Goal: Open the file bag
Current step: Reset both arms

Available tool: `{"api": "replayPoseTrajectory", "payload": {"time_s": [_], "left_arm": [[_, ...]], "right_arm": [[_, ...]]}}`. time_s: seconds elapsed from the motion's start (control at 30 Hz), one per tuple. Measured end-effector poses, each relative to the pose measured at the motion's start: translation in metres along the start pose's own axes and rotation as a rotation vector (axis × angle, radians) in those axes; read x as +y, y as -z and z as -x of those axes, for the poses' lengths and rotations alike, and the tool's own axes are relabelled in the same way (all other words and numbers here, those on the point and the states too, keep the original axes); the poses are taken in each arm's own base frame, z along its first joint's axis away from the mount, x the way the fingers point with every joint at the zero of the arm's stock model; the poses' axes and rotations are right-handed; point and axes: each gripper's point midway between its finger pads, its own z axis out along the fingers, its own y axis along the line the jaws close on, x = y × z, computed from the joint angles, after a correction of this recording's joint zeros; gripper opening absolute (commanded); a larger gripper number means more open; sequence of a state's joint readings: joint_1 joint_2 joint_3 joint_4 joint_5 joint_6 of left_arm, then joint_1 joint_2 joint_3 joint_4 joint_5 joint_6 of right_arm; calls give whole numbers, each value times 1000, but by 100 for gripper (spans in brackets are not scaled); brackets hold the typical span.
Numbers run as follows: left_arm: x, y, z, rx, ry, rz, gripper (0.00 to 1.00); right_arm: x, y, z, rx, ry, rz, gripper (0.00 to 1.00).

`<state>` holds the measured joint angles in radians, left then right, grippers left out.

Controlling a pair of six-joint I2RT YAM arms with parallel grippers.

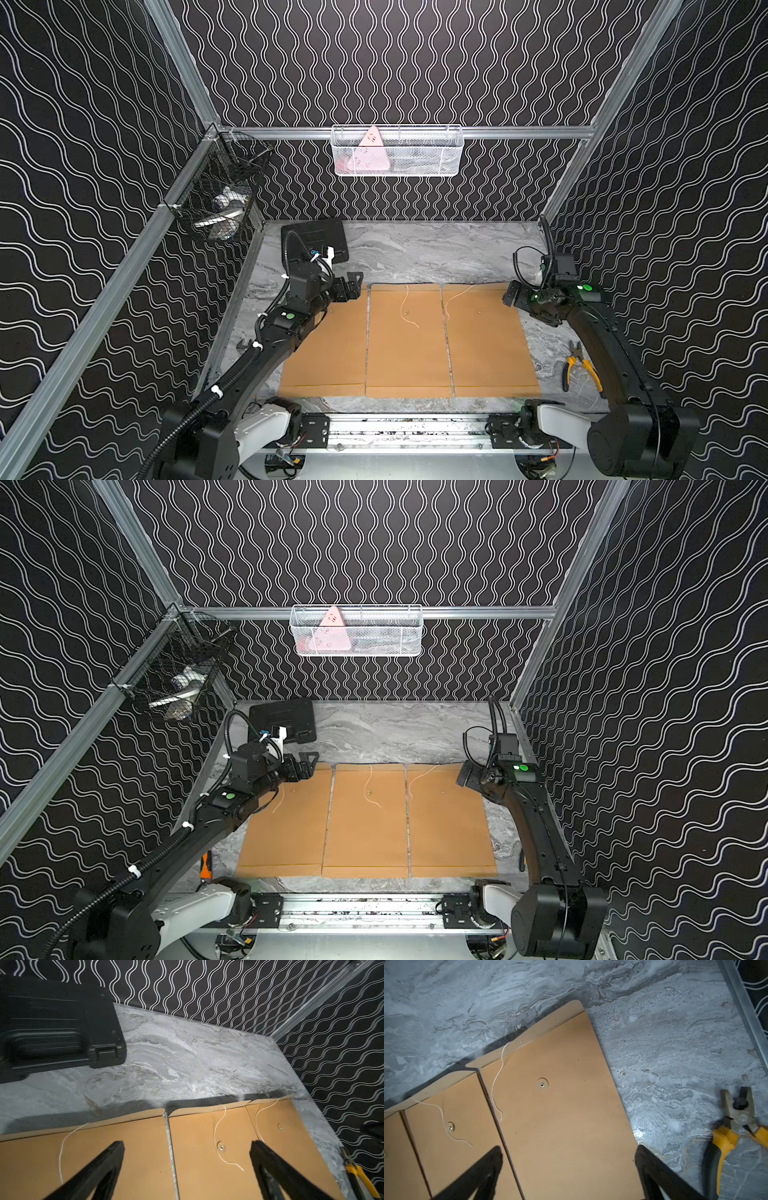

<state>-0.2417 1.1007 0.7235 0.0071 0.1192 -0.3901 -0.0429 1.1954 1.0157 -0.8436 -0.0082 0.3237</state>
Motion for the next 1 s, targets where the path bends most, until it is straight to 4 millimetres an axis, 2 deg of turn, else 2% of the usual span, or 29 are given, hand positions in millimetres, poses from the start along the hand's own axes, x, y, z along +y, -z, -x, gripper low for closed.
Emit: {"api": "replayPoseTrajectory", "payload": {"time_s": [0.17, 0.47, 0.8, 1.0], "left_arm": [[13, -8, -17, 40, -21, 63, 99], [33, -12, -38, 73, -48, 158, 99], [51, -13, -41, 88, -115, 283, 99], [58, -5, -38, 62, -140, 324, 99]], "right_arm": [[-5, -15, -7, -13, -14, -6, 100], [-3, -21, -6, -116, -37, 49, 100], [0, -28, 0, -219, -59, 100, 100], [2, -34, 4, -248, -55, 118, 100]]}}
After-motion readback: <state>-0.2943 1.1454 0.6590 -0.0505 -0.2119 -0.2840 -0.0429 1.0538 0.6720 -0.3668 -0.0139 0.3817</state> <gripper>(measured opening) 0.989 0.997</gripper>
